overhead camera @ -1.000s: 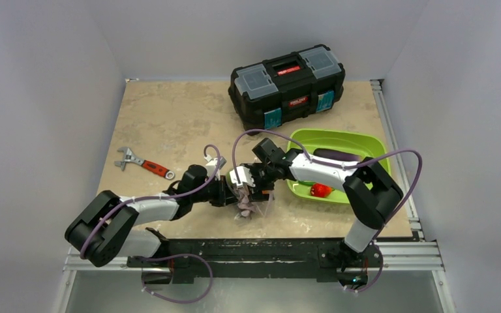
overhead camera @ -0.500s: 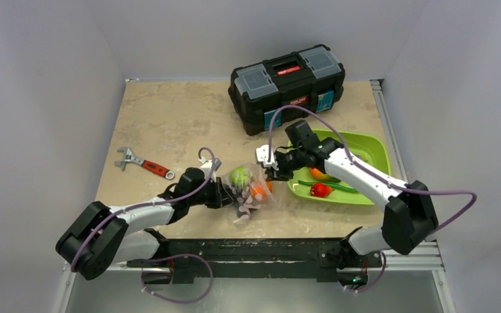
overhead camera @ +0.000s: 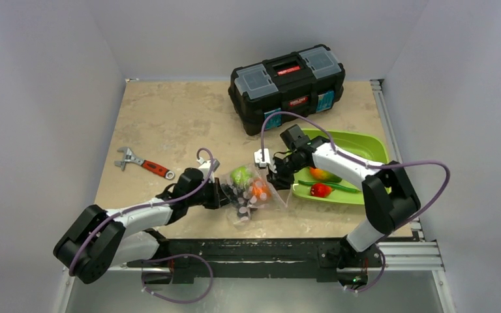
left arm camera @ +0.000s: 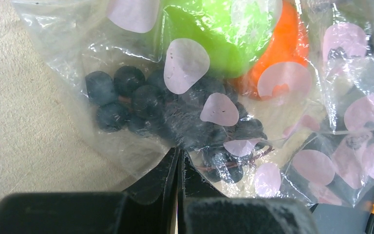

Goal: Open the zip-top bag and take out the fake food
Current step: Pick up the fake fruit from the zipper food storage bag.

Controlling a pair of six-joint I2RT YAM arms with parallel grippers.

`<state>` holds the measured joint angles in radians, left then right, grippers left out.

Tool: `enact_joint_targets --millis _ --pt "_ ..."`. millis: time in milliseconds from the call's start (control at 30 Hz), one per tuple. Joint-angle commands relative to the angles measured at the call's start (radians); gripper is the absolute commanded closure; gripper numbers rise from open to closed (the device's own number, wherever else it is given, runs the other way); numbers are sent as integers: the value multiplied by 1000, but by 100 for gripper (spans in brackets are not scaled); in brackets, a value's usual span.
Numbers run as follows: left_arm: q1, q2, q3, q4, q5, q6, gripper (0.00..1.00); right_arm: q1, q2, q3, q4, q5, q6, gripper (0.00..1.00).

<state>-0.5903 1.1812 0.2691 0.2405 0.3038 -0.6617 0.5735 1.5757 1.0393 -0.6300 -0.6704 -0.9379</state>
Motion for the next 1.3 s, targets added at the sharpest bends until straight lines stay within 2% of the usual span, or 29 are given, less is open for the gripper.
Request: enact_joint_targets --millis 0,200,400,667,800,867,933,1033,1100,1167,1267 --pt "5 7 6 24 23 27 100 26 19 28 -8 70 30 57" --pt "6 61 23 60 60 18 100 138 52 21 68 155 73 32" --pt "6 79 24 79 78 15 100 169 96 48 148 224 139 17" --pt "5 161 50 134 122 2 100 218 181 58 184 220 198 11" --pt "6 191 40 180 137 -17 100 255 221 43 211 274 219 11" --pt "6 190 35 186 139 -19 100 264 234 39 218 293 224 16" --pt "6 176 27 180 130 -19 100 268 238 39 215 307 221 28" --pt "6 131 16 145 97 -10 100 261 207 41 189 285 205 56" --pt "7 95 9 106 72 2 100 239 149 40 159 233 186 68" --pt "7 49 3 69 46 13 100 202 83 52 109 162 156 77" --pt "10 -5 -6 21 14 26 100 142 -1 70 9 53 85 83"
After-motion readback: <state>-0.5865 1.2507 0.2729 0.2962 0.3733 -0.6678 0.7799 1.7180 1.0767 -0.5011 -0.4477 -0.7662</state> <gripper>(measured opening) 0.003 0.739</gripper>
